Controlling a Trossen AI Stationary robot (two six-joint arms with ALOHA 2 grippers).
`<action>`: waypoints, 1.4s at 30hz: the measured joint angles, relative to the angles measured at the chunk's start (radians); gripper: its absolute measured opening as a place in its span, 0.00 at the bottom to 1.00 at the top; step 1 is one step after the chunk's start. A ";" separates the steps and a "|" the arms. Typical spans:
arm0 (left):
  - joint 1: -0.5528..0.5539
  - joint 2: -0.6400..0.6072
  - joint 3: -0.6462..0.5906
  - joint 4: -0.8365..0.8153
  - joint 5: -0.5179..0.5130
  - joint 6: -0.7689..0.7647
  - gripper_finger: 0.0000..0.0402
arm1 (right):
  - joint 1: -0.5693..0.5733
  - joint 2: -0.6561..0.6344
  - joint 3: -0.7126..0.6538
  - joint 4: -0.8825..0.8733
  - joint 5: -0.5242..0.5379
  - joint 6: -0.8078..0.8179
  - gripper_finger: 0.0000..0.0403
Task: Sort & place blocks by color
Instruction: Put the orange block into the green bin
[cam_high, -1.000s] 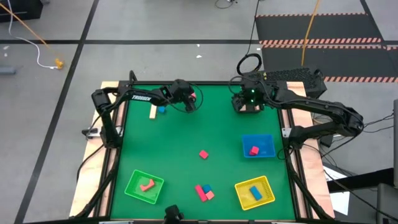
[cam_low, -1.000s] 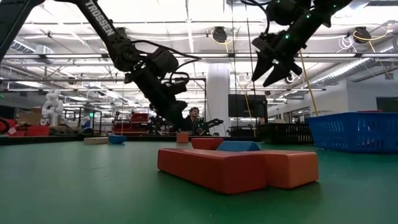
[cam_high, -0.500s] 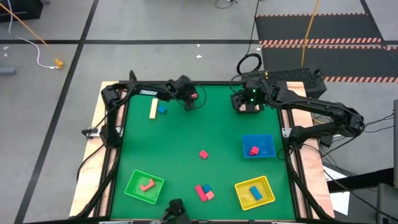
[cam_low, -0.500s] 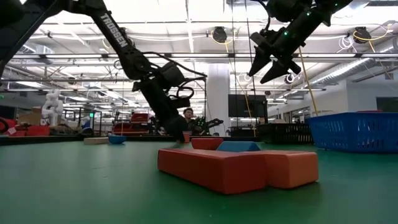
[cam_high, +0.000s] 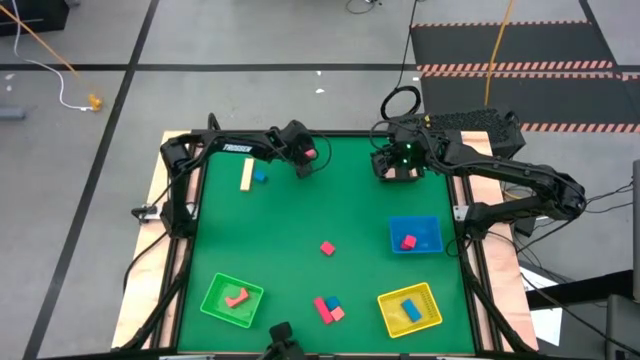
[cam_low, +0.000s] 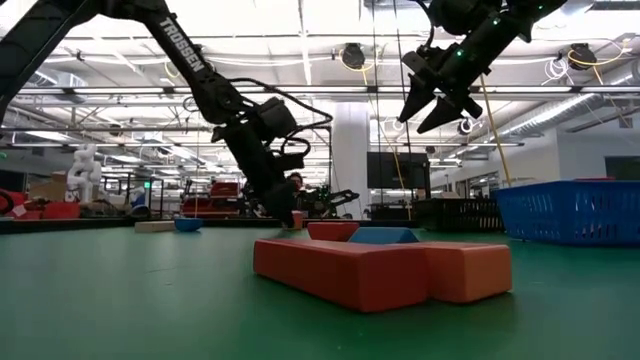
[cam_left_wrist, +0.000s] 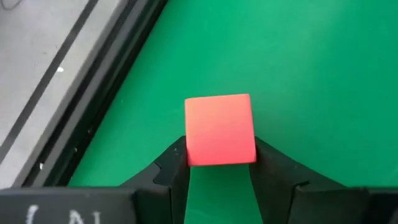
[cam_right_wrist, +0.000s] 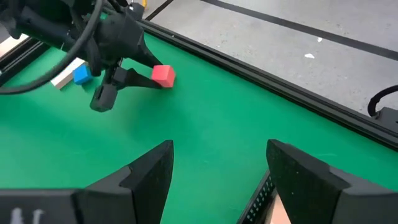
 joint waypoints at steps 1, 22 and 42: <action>-0.004 -0.008 0.000 -0.003 0.000 -0.016 0.34 | 0.000 0.000 0.000 0.000 0.000 0.000 0.61; -0.532 -0.430 -0.098 -0.468 0.077 -0.459 0.34 | 0.050 0.000 -0.146 0.102 -0.136 0.163 0.61; -1.244 -0.560 -0.208 -0.617 0.012 -1.360 0.34 | 0.472 0.044 -0.146 0.524 -0.175 0.162 0.61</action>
